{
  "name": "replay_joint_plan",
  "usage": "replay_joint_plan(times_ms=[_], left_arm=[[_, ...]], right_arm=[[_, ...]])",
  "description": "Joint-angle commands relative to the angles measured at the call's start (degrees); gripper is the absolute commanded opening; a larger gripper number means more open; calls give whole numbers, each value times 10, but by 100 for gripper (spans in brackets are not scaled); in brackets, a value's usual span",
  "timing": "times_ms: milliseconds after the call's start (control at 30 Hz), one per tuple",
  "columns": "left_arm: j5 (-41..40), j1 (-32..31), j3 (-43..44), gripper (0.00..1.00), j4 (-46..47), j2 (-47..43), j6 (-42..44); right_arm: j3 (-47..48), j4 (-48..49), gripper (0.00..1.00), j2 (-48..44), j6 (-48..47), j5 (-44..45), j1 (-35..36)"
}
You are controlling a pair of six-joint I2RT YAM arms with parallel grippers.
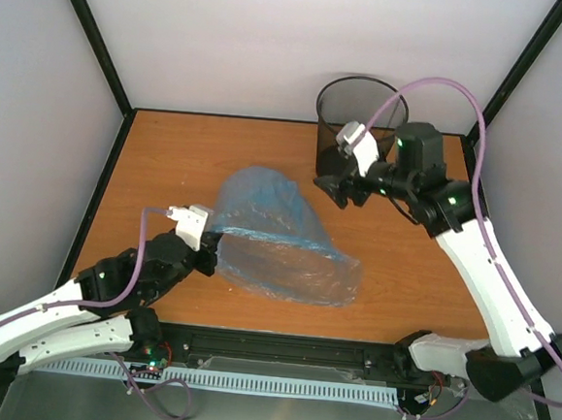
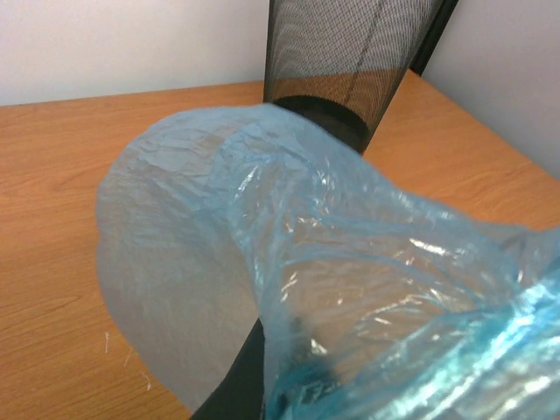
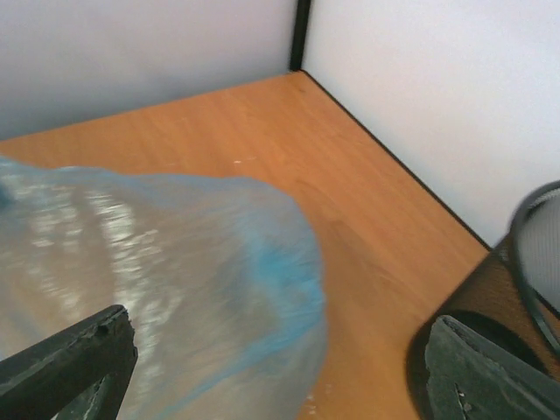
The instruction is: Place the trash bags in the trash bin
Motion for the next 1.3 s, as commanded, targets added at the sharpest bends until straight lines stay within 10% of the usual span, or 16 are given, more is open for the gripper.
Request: replay_joint_plan(times_ms=[0, 700, 1267], left_arm=[[-5, -3, 4, 1, -4, -10, 4], [16, -3, 4, 1, -9, 10, 4], [18, -2, 2, 1, -10, 12, 4]], right_arm=[[60, -29, 89, 89, -10, 94, -11], [435, -123, 77, 457, -24, 131, -96], [430, -164, 66, 463, -41, 103, -98]])
